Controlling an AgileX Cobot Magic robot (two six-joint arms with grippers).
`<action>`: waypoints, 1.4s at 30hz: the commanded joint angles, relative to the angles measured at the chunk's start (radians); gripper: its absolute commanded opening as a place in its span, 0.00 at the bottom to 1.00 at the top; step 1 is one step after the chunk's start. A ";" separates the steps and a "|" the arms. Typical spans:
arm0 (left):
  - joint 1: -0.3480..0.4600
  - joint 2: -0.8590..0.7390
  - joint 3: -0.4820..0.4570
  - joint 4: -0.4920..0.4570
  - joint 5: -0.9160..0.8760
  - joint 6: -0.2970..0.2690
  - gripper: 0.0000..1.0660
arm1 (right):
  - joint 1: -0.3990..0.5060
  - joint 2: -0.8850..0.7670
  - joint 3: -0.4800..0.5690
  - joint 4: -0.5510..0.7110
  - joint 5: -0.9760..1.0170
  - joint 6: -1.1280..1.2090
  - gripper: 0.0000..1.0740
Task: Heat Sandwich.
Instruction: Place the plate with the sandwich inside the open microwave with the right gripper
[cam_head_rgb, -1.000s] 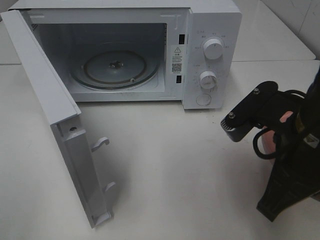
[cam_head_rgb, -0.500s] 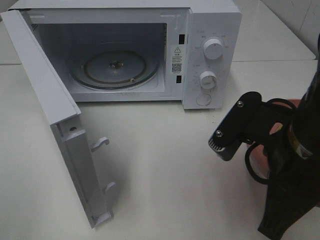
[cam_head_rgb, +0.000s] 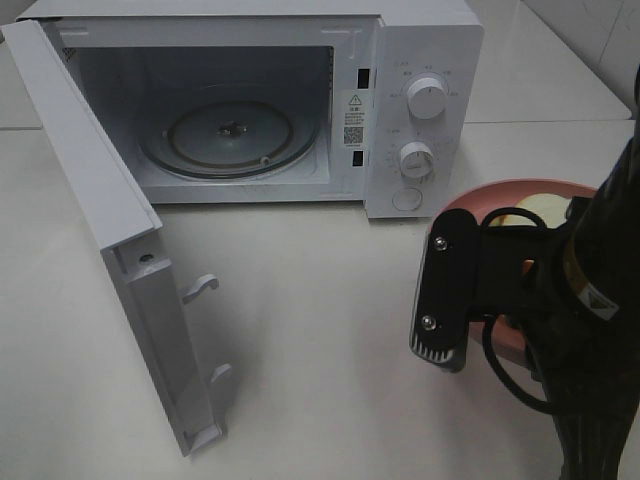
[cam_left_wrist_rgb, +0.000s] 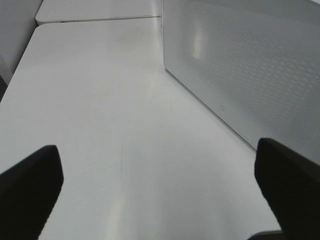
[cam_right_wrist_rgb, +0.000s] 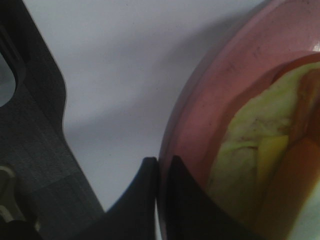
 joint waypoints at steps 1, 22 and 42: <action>-0.006 -0.023 0.003 -0.008 -0.013 0.000 0.95 | 0.005 -0.007 0.001 -0.031 -0.033 -0.110 0.01; -0.006 -0.023 0.003 -0.008 -0.013 0.000 0.95 | 0.004 -0.007 0.001 -0.030 -0.214 -0.452 0.02; -0.006 -0.023 0.003 -0.008 -0.013 0.000 0.95 | -0.193 -0.007 0.001 0.240 -0.338 -1.182 0.02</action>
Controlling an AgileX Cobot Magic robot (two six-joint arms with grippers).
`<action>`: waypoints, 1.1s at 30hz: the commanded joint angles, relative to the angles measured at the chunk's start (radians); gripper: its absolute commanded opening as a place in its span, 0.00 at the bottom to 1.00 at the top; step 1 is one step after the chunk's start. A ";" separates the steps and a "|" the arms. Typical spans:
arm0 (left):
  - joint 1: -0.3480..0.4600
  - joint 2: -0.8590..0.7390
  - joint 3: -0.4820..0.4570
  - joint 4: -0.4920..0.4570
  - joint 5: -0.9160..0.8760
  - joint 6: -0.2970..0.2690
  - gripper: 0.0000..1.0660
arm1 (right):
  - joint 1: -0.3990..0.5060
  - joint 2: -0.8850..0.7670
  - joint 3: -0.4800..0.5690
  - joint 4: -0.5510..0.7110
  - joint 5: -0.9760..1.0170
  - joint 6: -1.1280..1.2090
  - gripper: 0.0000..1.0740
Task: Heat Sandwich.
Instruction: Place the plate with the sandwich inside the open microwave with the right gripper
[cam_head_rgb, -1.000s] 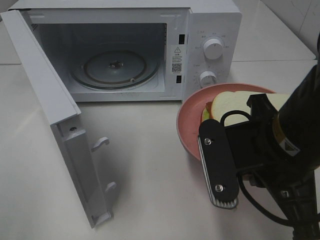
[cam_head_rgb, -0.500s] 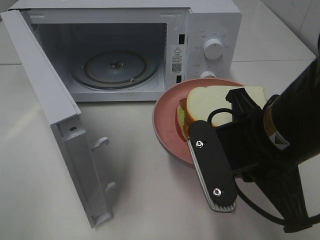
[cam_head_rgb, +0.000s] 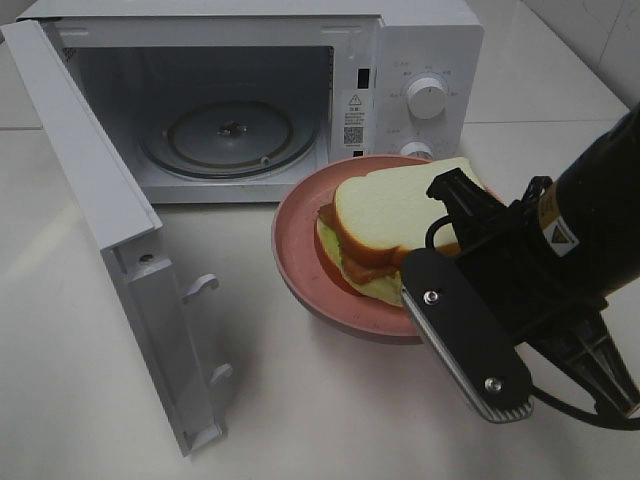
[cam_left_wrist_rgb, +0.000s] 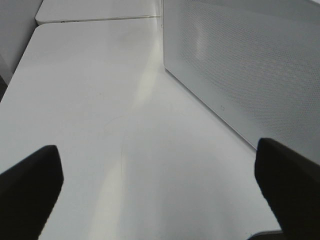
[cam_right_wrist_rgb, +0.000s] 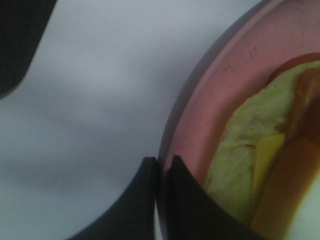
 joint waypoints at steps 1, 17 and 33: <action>-0.006 -0.023 0.003 -0.008 -0.013 0.000 0.95 | -0.040 -0.007 0.001 0.081 -0.023 -0.155 0.02; -0.006 -0.023 0.003 -0.008 -0.013 0.000 0.95 | -0.115 -0.004 -0.001 0.183 -0.098 -0.282 0.02; -0.006 -0.023 0.003 -0.008 -0.013 0.000 0.95 | -0.101 0.140 -0.150 0.183 -0.096 -0.293 0.02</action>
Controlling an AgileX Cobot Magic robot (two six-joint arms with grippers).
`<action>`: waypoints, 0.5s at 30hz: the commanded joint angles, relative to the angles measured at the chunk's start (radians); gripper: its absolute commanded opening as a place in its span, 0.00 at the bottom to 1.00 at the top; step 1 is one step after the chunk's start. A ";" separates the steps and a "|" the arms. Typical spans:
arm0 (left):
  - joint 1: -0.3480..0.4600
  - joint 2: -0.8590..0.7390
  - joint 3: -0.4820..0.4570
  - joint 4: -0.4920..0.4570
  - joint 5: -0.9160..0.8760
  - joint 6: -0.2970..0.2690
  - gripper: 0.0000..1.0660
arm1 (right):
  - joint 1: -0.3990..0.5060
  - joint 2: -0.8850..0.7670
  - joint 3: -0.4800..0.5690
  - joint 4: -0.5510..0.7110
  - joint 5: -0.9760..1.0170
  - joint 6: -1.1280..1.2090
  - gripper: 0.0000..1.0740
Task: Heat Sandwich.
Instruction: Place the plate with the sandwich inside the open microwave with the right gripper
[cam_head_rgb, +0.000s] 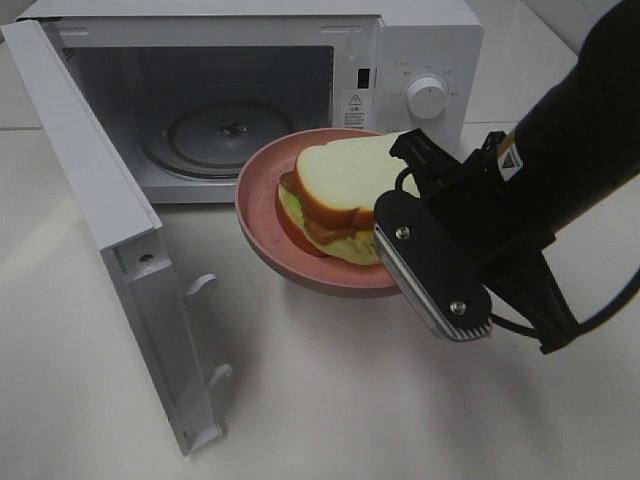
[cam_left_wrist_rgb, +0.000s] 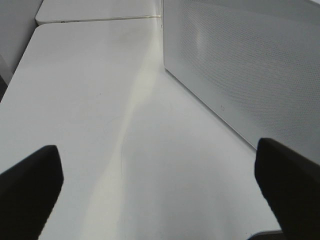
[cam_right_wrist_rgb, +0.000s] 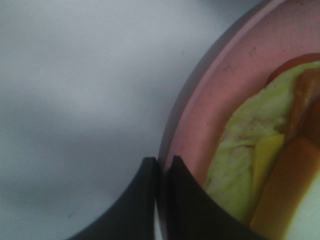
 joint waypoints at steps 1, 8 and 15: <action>-0.006 -0.023 0.003 -0.008 -0.013 0.000 0.95 | 0.024 0.041 -0.052 -0.003 -0.021 -0.013 0.02; -0.006 -0.023 0.003 -0.008 -0.013 0.000 0.95 | 0.044 0.101 -0.125 -0.003 -0.024 -0.014 0.02; -0.006 -0.023 0.003 -0.008 -0.013 0.000 0.95 | 0.044 0.171 -0.200 0.002 -0.020 -0.013 0.02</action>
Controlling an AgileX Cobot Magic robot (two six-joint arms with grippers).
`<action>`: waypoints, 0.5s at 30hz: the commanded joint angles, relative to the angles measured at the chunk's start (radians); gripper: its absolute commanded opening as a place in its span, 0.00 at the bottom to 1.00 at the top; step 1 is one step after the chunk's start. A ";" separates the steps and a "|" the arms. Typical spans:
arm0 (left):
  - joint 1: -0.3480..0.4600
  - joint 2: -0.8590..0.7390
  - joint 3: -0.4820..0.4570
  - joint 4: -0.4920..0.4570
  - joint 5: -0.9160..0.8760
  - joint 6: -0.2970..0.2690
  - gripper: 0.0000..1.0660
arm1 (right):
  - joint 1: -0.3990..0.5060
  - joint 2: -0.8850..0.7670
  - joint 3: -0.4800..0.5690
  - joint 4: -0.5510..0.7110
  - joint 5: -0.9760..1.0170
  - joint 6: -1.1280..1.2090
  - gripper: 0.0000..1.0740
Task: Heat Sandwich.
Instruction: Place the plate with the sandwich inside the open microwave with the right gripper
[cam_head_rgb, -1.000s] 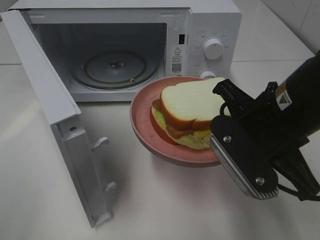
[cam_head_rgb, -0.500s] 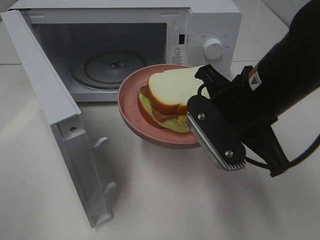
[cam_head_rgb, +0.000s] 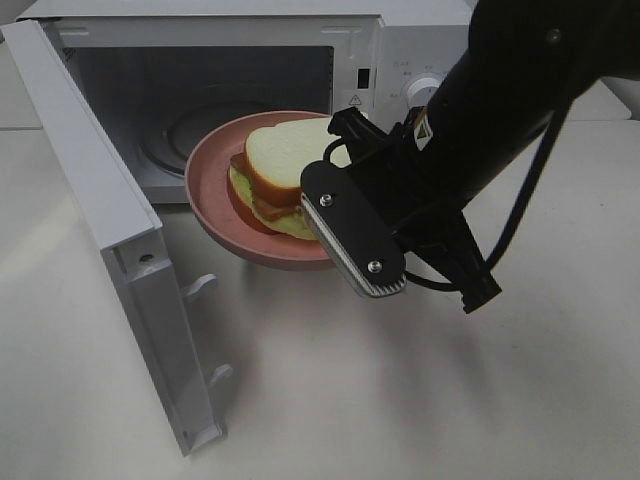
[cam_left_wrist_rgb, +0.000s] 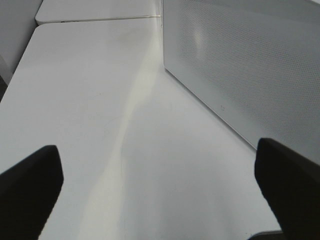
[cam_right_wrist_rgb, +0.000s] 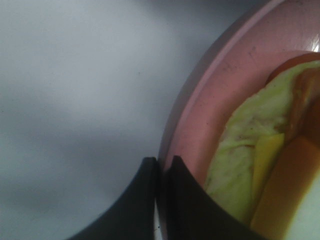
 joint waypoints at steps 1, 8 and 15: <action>-0.006 -0.023 0.003 -0.008 -0.013 0.000 0.95 | 0.004 0.027 -0.037 0.004 -0.018 -0.012 0.02; -0.006 -0.023 0.003 -0.008 -0.013 0.000 0.95 | 0.004 0.086 -0.106 0.004 -0.008 -0.011 0.02; -0.006 -0.023 0.003 -0.008 -0.013 0.000 0.95 | 0.004 0.150 -0.184 0.004 0.041 -0.008 0.00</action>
